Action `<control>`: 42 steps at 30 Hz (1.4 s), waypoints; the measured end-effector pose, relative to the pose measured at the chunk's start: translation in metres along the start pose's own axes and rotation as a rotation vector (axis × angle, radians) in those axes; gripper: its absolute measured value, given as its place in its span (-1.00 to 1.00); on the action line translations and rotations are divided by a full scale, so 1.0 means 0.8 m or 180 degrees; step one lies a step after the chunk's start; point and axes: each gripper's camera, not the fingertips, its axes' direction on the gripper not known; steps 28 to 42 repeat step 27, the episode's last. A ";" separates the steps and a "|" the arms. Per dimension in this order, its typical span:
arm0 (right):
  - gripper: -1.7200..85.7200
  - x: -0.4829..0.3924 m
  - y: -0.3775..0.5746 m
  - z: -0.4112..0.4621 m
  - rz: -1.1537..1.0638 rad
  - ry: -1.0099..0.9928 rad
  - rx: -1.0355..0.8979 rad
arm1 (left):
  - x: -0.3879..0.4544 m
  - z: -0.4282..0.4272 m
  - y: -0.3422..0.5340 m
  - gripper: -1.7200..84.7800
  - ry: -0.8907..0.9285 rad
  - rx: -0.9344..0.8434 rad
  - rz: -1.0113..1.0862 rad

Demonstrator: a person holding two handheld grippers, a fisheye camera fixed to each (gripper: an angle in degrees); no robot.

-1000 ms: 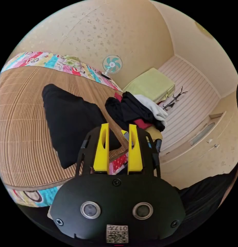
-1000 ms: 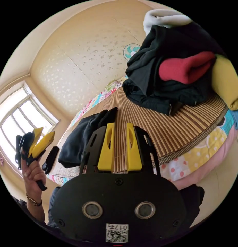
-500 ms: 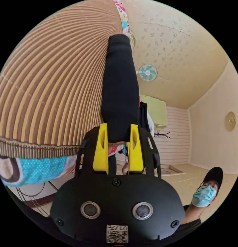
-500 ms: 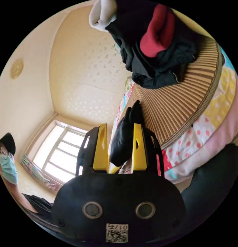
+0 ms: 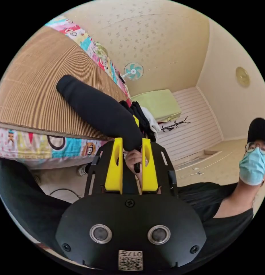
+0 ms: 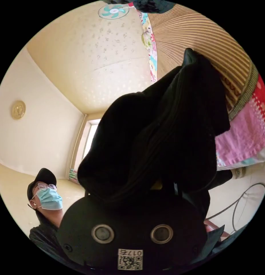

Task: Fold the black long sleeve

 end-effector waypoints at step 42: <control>-0.81 0.113 0.140 0.559 -0.0477 0.1493 -0.2117 | 0.083 -0.295 0.202 -0.62 -0.2700 0.1742 -0.0425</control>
